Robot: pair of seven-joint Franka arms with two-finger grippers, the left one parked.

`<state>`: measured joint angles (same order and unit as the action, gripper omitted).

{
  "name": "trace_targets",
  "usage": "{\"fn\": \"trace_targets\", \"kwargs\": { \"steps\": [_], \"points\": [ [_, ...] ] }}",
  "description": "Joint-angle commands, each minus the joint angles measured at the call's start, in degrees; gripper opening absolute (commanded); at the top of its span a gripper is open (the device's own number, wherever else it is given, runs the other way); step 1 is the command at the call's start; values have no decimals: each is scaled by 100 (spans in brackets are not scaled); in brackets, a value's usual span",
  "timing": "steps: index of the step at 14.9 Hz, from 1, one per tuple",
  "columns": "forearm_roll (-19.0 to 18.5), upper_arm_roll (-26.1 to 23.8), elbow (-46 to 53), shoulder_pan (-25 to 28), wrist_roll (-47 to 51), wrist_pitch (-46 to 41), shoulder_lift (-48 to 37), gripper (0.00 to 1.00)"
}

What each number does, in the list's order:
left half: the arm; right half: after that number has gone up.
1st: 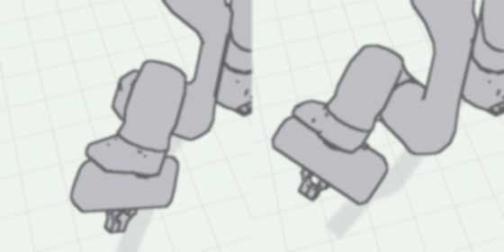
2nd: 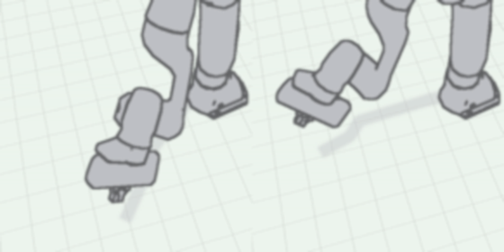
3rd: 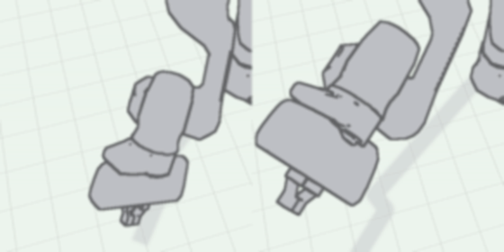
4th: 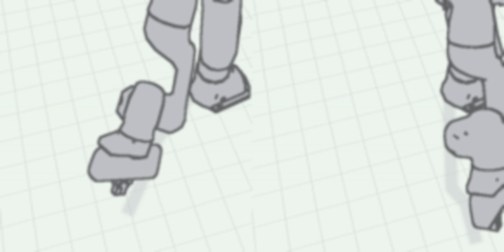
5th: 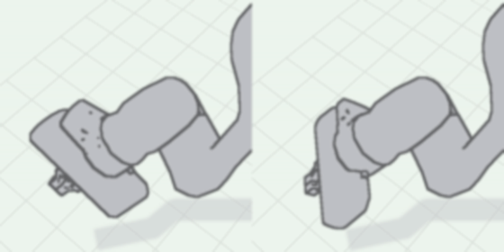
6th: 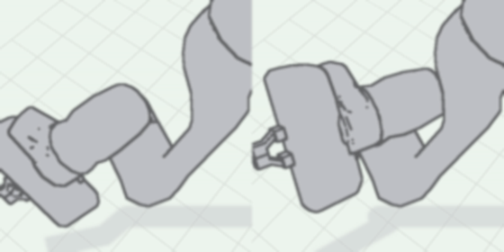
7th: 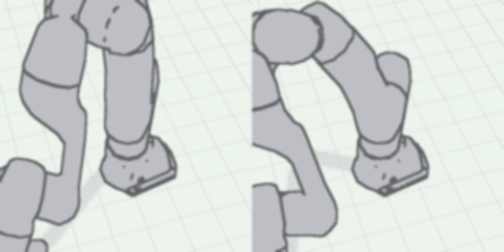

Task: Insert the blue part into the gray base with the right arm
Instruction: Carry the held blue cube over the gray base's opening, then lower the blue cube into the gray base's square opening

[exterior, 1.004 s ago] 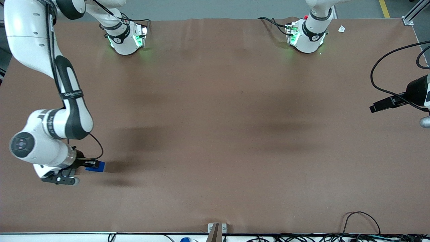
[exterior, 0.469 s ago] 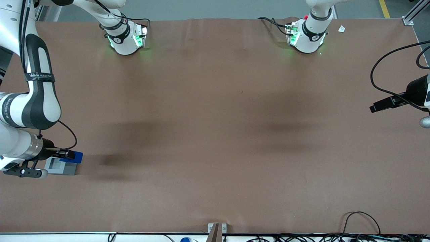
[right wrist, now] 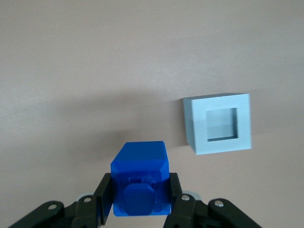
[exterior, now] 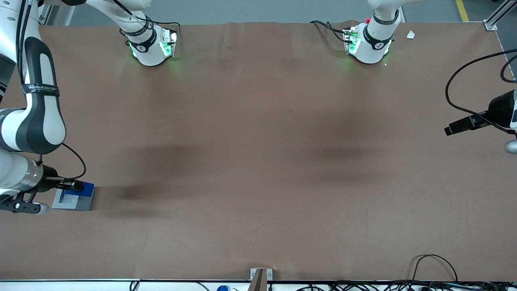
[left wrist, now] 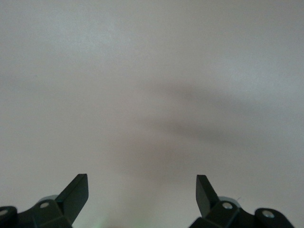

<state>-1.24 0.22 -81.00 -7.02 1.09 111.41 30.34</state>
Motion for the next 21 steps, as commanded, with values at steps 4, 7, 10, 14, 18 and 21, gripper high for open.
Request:
{"fn": "trace_targets", "kwargs": {
  "steps": [4,7,10,14,18,21],
  "points": [
    [-17,-83,-22,-659,-609,-14,50,3],
    [-17,-83,-22,-739,-636,153,156,3],
    [27,-92,-22,-739,-845,293,287,2],
    [18,-101,-13,-678,-979,654,489,1],
    [10,-101,92,-721,-1171,654,595,1],
    [10,-101,224,-774,-1321,654,701,1]
  ]
}}
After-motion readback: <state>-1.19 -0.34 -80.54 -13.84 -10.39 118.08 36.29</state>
